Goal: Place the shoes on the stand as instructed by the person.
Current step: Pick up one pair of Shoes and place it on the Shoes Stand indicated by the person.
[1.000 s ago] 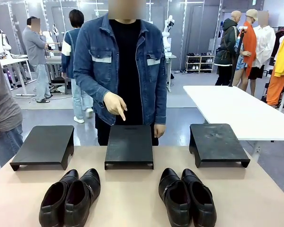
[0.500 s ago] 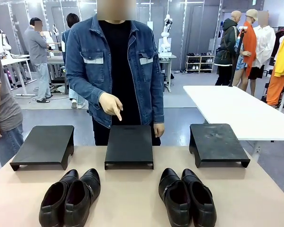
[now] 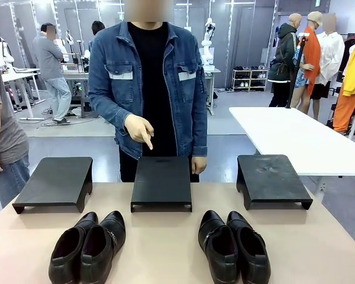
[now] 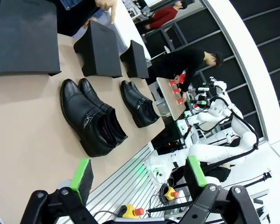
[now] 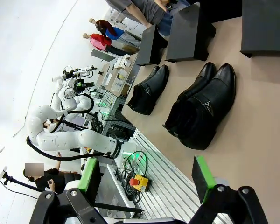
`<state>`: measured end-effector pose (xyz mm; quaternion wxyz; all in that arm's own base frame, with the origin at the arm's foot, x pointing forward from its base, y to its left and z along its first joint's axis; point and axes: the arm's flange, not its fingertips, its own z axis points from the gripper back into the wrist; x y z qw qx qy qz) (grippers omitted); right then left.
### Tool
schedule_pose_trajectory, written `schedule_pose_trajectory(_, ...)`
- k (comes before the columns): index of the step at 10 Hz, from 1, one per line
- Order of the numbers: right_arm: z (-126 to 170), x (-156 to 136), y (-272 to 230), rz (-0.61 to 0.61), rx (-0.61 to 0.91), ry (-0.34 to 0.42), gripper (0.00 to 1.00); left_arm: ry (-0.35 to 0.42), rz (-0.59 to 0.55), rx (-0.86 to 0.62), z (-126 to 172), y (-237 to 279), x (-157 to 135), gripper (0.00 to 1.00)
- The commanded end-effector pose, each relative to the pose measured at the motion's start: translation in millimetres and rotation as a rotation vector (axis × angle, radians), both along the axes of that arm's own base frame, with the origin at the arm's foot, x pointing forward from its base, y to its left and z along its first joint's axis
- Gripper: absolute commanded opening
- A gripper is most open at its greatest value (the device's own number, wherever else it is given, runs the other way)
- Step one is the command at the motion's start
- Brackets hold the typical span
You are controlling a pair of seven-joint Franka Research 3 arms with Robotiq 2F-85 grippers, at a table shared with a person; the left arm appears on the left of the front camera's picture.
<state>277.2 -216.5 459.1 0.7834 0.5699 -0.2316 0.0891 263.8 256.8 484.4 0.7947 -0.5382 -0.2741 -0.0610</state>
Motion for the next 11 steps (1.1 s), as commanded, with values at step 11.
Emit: schedule_pose_trajectory(11, 1.2, -1.6, -1.4, 0.006, 0.006, -0.010, 1.00, 0.312, 0.027, 0.877, 120.5, -352.4, 22.0, 1.00)
